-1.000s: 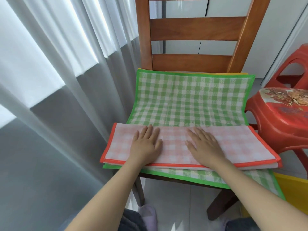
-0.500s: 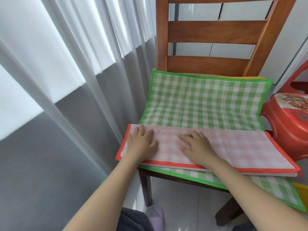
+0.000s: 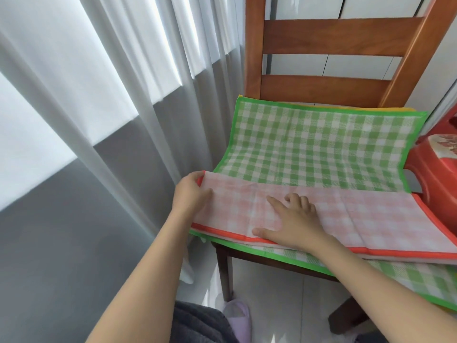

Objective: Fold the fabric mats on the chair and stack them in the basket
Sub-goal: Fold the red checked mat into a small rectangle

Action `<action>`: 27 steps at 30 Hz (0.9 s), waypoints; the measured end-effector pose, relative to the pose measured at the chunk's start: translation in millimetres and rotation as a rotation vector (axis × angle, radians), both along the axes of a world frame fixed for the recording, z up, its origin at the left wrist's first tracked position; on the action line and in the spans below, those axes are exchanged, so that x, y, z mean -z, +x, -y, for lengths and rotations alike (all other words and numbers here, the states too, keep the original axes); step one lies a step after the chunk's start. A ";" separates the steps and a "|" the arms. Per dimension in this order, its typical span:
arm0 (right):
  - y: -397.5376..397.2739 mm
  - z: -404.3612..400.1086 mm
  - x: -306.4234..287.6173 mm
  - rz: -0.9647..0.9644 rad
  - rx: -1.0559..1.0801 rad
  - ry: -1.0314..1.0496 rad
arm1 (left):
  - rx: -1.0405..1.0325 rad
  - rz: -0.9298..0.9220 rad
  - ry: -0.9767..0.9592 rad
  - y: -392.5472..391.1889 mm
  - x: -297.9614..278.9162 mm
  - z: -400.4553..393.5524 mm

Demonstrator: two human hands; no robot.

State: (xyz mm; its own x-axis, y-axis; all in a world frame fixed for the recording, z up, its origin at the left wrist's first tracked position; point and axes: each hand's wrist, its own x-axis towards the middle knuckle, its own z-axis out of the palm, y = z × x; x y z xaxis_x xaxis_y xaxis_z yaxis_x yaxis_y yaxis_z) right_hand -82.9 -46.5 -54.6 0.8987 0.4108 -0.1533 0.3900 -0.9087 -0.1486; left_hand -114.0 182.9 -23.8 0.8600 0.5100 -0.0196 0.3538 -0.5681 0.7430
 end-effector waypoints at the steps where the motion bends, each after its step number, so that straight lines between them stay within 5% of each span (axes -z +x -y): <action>1: -0.7 -1.0 0.3 -0.008 0.001 -0.002 | -0.016 0.020 -0.014 -1.3 -3.9 -2.0; 20: -6.0 12.2 -5.1 -0.222 -0.037 0.139 | 0.040 0.170 -0.850 -0.4 -52.6 19.1; 27: 3.4 60.5 -31.7 -0.493 0.095 0.754 | 0.240 0.152 -0.964 12.3 -66.8 54.4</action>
